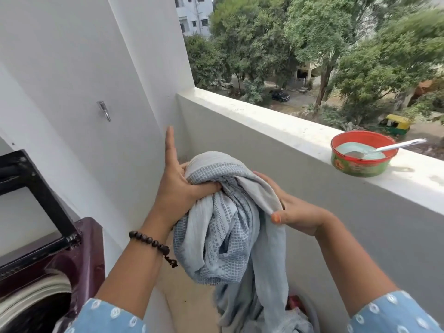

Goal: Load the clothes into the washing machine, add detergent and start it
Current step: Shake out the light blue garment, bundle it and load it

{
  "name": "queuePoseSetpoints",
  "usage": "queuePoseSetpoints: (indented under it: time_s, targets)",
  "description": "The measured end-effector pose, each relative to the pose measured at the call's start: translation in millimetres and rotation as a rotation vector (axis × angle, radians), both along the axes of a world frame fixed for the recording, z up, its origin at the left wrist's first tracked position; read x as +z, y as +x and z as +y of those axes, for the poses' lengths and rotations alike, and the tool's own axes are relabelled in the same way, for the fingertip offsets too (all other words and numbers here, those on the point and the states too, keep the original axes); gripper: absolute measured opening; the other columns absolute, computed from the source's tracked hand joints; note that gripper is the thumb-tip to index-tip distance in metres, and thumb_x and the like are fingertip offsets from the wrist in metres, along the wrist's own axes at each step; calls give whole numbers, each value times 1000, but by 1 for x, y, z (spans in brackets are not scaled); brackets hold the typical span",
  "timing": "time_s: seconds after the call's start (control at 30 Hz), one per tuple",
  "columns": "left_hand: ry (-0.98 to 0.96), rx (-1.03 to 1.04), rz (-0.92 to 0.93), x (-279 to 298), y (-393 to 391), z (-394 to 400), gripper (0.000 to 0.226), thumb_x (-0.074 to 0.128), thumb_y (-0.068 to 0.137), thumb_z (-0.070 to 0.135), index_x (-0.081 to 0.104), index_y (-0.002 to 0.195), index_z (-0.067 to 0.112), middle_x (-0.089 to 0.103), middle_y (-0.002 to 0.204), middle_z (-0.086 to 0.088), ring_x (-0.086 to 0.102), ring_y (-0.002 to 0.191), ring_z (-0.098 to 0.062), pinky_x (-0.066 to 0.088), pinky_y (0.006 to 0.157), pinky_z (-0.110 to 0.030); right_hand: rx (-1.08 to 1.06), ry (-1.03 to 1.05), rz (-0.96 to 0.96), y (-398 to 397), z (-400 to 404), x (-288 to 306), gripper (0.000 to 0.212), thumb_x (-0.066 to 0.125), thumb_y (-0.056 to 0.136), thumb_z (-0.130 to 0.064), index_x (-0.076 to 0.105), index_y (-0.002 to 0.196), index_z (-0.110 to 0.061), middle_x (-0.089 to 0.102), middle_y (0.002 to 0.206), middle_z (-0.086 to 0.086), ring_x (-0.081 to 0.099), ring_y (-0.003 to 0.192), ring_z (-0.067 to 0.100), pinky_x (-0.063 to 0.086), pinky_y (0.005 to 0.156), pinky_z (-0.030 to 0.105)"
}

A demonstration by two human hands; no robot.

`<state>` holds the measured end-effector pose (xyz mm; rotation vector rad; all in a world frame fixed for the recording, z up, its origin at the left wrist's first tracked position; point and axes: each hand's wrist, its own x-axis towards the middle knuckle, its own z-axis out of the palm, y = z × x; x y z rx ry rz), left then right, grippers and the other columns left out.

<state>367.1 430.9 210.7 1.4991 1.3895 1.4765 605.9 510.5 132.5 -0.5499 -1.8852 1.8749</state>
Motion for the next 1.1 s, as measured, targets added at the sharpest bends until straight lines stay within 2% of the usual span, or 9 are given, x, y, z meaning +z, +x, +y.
queuePoseSetpoints:
  time_s: [0.1, 0.3, 0.43, 0.57, 0.67, 0.77, 0.93, 1.0, 1.1]
  targets:
    - [102, 86, -244, 12, -2, 2, 127, 82, 69, -5, 2, 154, 45, 71, 97, -12, 71, 82, -22, 58, 71, -37, 35, -49, 26, 0, -7, -17, 121, 87, 61, -53, 12, 154, -35, 30, 159, -4, 37, 143, 17, 37, 113, 43]
    - [198, 176, -596, 36, 11, 9, 91, 68, 87, 9, 15, 155, 38, 58, 131, -3, 72, 100, -18, 59, 73, -36, -108, -36, 95, -22, -20, -12, 123, 91, 55, -51, 18, 152, -31, 40, 153, -5, 44, 138, 15, 41, 111, 40]
    - [269, 132, -660, 44, 17, 17, 85, 70, 86, 20, 21, 156, 25, 50, 140, -16, 71, 84, -11, 57, 63, -28, -186, 29, 221, -26, -28, 24, 64, 84, 62, -24, 64, 122, -34, 68, 124, 0, 64, 115, 22, 54, 90, 35]
    - [268, 104, -743, 41, 10, 23, 94, 76, 81, 34, 23, 156, 12, 43, 145, -28, 71, 88, -16, 57, 68, -29, -328, 58, 380, -13, -26, 62, 36, 79, 57, -20, 77, 93, -22, 75, 100, 7, 72, 94, 26, 57, 74, 33]
    - [208, 98, -614, 34, 7, 27, 83, 72, 84, 32, 31, 149, 1, 50, 141, -25, 68, 92, -11, 57, 72, -24, -450, 163, 408, 0, -16, 92, 28, 73, 55, -24, 77, 83, -19, 75, 85, 5, 72, 80, 23, 57, 66, 31]
    - [46, -119, -519, 29, 4, 13, 117, 95, 50, 49, 41, 146, 11, 64, 132, -8, 67, 111, -20, 58, 81, -31, -488, 273, 391, 16, -6, 118, 24, 65, 65, -13, 72, 88, -15, 71, 85, 8, 69, 79, 25, 55, 69, 37]
    - [-206, -373, -157, 15, -32, -19, 142, 93, 42, 59, 5, 153, 48, 41, 156, -3, 48, 137, -25, 44, 105, -56, -288, 300, 259, 36, 11, 123, 42, 64, 56, -22, 70, 96, -10, 69, 83, 9, 67, 75, 26, 55, 66, 39]
    - [-218, -339, -131, 25, -40, -25, 153, 92, 29, 66, -3, 148, 58, 35, 158, -1, 41, 141, -13, 34, 113, -52, -234, 318, 161, 33, 16, 119, 53, 63, 53, -22, 64, 100, 3, 66, 83, 14, 64, 76, 29, 52, 67, 44]
    - [-185, -307, 207, 48, -23, -23, 148, 85, 30, 77, -11, 142, 67, 31, 158, 15, 27, 144, 4, 22, 118, -35, -107, 364, 11, 18, 16, 115, 53, 62, 51, -24, 67, 100, -2, 68, 87, 13, 64, 80, 27, 52, 70, 45]
